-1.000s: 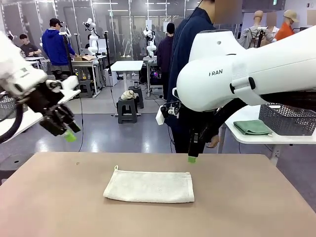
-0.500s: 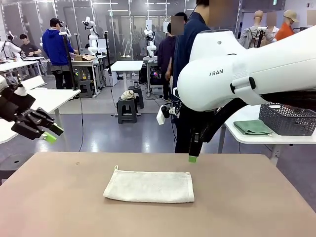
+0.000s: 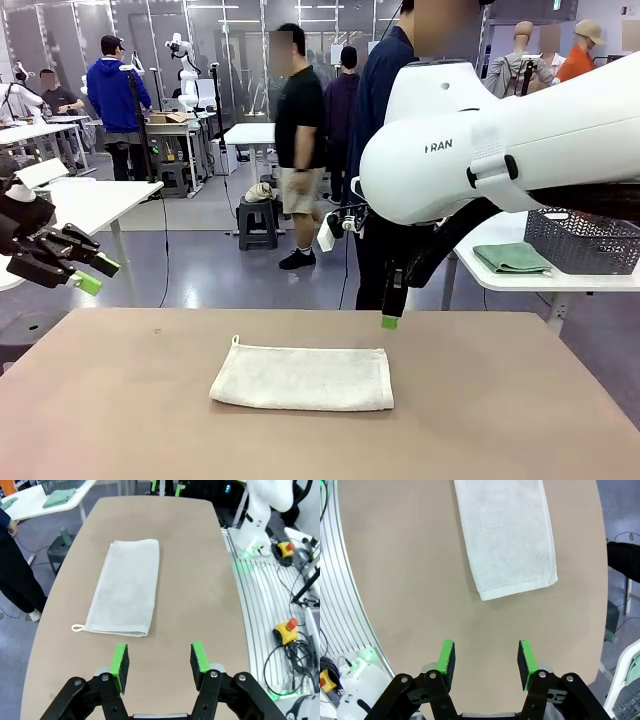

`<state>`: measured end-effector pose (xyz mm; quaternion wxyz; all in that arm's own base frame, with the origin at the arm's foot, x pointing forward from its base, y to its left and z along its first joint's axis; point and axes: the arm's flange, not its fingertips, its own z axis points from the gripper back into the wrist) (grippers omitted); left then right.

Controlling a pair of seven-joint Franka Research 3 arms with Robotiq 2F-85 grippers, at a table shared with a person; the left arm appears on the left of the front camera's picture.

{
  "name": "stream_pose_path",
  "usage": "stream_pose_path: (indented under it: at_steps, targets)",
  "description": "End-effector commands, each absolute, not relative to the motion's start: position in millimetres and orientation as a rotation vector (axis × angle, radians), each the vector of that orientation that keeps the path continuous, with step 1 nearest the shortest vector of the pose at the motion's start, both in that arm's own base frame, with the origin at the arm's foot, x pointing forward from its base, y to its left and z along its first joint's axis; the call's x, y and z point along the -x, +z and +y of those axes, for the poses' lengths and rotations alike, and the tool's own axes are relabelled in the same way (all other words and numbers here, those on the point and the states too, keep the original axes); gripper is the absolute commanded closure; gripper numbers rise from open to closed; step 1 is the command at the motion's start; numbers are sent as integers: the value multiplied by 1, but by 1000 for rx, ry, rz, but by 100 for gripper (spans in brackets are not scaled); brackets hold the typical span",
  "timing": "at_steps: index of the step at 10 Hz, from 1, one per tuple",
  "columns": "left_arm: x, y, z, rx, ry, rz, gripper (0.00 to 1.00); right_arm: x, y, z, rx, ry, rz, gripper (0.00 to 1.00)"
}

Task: Fold the towels and place them in the basket.
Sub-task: When a person lays out a Towel with hook on the table, fold it in half twice.

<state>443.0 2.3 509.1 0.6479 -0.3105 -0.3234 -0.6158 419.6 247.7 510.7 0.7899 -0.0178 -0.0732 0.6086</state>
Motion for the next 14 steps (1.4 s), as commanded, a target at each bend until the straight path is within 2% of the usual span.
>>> stream_pose_path:
  at_steps: [1, 3, 6, 10, 12, 14]
  targets:
    - [-439, 508, 2, 731, -1400, -784, 36, -414, 513, 252, -2, 1088, -172, 36]
    - [-440, 505, 5, 736, -1396, -787, 36, -404, 521, 259, 17, 786, -198, 36]
    - [-442, 502, 2, 737, -1382, -791, 36, -386, 528, 276, 33, 335, -146, 36]
    - [-444, 501, 4, 732, -1361, -787, 36, -366, 526, 285, 43, -53, -236, 36]
    - [-444, 501, 8, 727, -1348, -785, 36, -369, 521, 280, 2, -101, -219, 36]
    - [-444, 503, 7, 726, -1360, -754, 36, -367, 532, 284, 7, -28, -207, 36]
